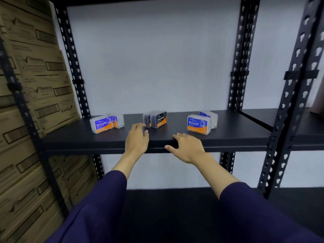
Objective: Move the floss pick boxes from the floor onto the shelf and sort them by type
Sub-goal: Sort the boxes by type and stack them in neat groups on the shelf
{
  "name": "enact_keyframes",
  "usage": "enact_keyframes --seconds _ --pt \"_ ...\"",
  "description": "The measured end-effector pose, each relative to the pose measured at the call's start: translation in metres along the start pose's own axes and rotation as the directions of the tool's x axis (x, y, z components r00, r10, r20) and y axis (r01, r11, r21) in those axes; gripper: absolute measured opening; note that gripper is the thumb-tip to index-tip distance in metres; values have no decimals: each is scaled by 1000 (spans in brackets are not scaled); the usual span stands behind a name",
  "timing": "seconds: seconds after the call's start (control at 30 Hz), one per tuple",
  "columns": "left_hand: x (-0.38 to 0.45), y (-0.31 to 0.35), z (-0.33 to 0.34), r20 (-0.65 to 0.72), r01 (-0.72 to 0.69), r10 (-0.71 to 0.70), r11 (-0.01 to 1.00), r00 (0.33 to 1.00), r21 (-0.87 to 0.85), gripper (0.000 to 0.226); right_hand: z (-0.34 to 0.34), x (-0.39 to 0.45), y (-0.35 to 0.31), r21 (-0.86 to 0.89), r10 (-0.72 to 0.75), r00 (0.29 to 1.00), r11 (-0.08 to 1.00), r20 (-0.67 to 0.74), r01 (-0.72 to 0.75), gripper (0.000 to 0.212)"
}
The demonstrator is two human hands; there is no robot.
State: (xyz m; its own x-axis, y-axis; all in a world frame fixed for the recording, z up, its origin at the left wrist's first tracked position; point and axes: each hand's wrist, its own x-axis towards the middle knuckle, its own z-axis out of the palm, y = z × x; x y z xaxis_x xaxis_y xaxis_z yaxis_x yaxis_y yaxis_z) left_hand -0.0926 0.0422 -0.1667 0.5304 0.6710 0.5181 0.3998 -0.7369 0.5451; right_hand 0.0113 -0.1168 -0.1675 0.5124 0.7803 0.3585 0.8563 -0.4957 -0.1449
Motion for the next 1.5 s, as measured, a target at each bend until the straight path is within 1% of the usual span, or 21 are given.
enact_keyframes --seconds 0.1,0.2,0.3,0.37,0.47,0.53,0.63,0.73,0.83,1.0,1.07,1.13,1.17,1.23,1.27,1.3,1.33,1.43,1.5 --pt "-34 14 -15 8 -45 44 995 999 88 29 -11 -36 -3 20 24 999 1000 -21 -24 38" --pt "-68 28 -19 36 -108 104 985 994 132 26 -10 -75 -2 14 53 998 999 -24 -53 35" --pt "-104 39 -4 153 -143 119 977 981 159 31 1 -109 6 39 103 995 994 -12 -102 34" --pt "-127 39 17 242 -151 102 970 965 191 35 16 -127 15 51 134 991 990 7 -134 33" --pt "-154 31 59 380 -164 73 963 922 212 38 45 -144 31 35 182 981 982 58 -185 33" --pt "-167 21 91 459 -163 40 959 888 233 39 74 -150 45 27 210 971 976 114 -215 33" --pt "-187 -4 144 553 -119 -36 963 833 243 38 130 -157 68 10 247 944 967 220 -256 34" --pt "-209 -37 196 629 -74 -91 970 772 232 38 191 -167 93 6 289 898 951 331 -309 35" --pt "-238 -71 245 696 -36 -143 971 704 235 37 252 -185 113 -2 326 832 931 448 -364 33" --pt "-289 -127 312 780 27 -266 952 567 305 36 339 -223 137 -56 388 684 889 617 -454 38" --pt "-307 -147 335 799 37 -288 948 528 317 39 369 -235 143 -55 395 635 873 663 -485 42" --pt "-321 -166 353 807 27 -315 937 499 349 51 398 -245 149 -41 400 598 852 695 -522 51" --pt "-327 -176 359 817 4 -338 925 468 380 64 411 -250 152 -46 403 579 846 708 -532 59" --pt "-333 -195 366 854 -105 -369 896 367 432 96 432 -257 156 -82 395 541 855 743 -512 76" --pt "-334 -203 367 871 -178 -375 878 317 444 110 441 -259 157 -101 388 531 866 754 -489 82" --pt "-335 -211 368 884 -242 -369 865 287 440 118 447 -261 157 -114 382 531 876 757 -469 84" --pt "-335 -218 370 894 -282 -345 861 286 422 122 453 -263 158 -121 380 537 882 753 -455 84" --pt "-336 -233 379 905 -334 -196 883 377 330 119 463 -264 158 -123 391 572 885 721 -449 82" --pt "-335 -236 380 904 -359 -124 889 409 285 112 464 -263 159 -105 392 593 882 703 -460 80"
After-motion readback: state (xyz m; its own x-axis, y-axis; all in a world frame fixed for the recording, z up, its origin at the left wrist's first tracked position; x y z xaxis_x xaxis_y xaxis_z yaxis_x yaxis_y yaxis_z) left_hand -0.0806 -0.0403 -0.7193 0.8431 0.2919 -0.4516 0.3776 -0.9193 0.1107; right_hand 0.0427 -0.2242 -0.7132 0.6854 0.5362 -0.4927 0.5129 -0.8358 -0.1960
